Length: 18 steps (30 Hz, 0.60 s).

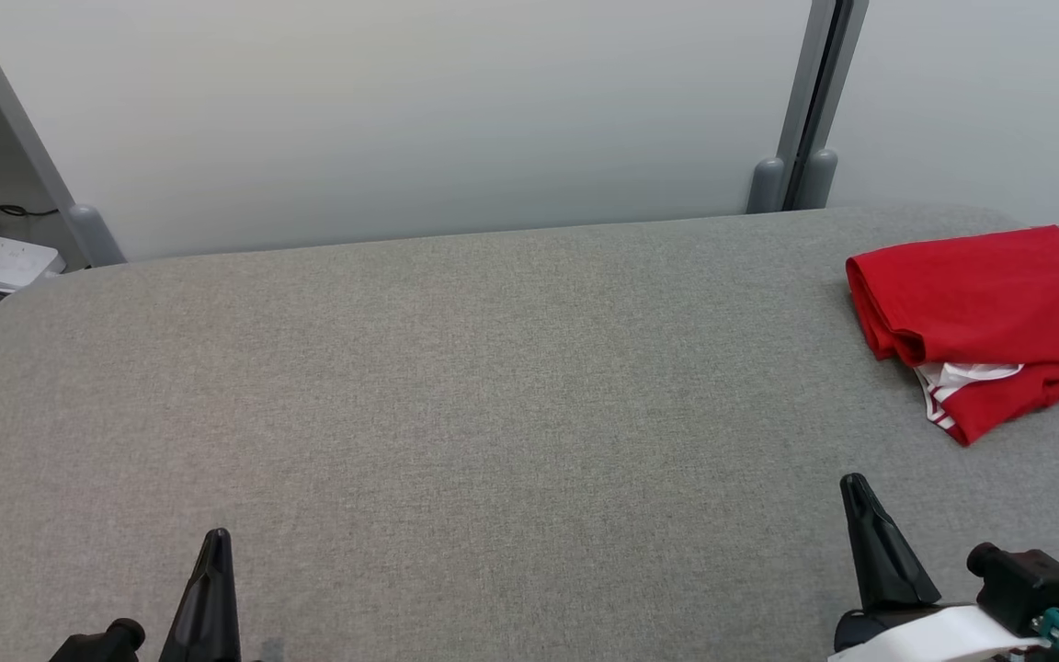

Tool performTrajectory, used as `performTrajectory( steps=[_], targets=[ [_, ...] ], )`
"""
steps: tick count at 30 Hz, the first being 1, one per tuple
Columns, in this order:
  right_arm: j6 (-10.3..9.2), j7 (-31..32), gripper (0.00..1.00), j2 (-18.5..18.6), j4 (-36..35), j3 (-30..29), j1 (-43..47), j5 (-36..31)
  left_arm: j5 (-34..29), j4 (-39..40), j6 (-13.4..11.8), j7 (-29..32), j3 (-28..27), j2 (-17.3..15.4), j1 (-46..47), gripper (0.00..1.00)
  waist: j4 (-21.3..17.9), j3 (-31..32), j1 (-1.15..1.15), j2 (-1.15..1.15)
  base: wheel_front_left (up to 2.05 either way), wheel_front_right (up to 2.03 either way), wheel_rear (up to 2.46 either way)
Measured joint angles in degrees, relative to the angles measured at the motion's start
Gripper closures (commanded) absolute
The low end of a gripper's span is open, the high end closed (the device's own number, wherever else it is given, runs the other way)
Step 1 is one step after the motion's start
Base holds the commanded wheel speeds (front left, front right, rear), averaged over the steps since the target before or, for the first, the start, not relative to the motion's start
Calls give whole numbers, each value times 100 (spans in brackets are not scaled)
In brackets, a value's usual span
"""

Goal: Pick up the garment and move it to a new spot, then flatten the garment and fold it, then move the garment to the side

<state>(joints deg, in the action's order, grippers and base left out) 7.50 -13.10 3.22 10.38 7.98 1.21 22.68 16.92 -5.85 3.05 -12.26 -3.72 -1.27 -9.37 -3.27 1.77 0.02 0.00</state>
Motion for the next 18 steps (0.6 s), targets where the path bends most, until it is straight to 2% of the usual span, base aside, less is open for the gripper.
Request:
performTrajectory(
  steps=[18],
  targets=[
    [0,258,100,24,103,-183,-68,1229,1227,-143,54,316,-3,-8,190,100,55,-34,0,0,0,0,0]
  ],
)
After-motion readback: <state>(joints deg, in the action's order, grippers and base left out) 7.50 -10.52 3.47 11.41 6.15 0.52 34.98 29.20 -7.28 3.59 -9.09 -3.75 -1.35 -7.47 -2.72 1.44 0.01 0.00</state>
